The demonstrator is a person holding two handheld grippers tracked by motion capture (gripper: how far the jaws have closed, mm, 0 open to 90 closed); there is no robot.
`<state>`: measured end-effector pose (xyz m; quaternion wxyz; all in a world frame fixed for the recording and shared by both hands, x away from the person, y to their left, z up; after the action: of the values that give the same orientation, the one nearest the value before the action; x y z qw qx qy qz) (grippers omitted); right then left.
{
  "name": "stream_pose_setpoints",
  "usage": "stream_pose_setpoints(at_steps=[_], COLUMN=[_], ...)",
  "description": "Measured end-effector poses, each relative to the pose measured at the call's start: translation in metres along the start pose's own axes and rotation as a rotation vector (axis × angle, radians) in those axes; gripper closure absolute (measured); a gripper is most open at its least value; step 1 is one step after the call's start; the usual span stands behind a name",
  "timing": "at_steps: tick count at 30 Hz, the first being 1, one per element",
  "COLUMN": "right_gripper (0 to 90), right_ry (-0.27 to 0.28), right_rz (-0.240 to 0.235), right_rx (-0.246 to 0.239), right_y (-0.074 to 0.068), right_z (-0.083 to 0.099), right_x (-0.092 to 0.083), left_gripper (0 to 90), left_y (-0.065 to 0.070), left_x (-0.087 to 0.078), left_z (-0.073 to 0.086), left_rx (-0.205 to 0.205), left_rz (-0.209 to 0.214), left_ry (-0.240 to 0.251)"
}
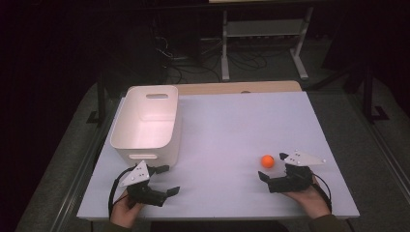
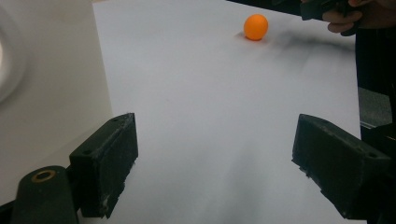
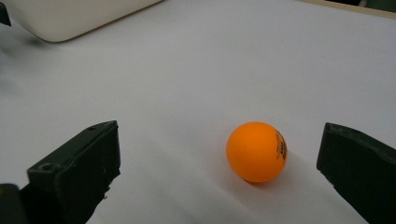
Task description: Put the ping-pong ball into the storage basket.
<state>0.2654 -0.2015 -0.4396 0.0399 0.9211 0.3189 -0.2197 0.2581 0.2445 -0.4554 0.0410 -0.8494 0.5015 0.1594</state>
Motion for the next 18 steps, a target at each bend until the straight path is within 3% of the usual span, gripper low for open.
stream_pose_setpoints(at_steps=[18], right_gripper=[0.0], right_ry=[-0.007], right_rz=[-0.005], right_rx=[-0.001], right_y=[-0.001], right_z=[-0.0015], right_x=[0.0014], left_gripper=[14.2], left_y=[0.0005], left_x=[-0.0005], left_z=[0.0002], left_rx=[0.01], left_rz=[0.002], left_ry=[0.005])
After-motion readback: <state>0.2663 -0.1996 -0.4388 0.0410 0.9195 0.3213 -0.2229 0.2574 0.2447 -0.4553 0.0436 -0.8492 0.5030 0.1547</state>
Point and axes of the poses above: each handheld gripper's, and its own axes: x roughly forward along the jaws, z roughly out of its underside, y roughly to its right, the point moved 1 cm from there along x, roughly forward along the jaws, and after that the axes turned 5 degrees about y, right-handed, at the moved point
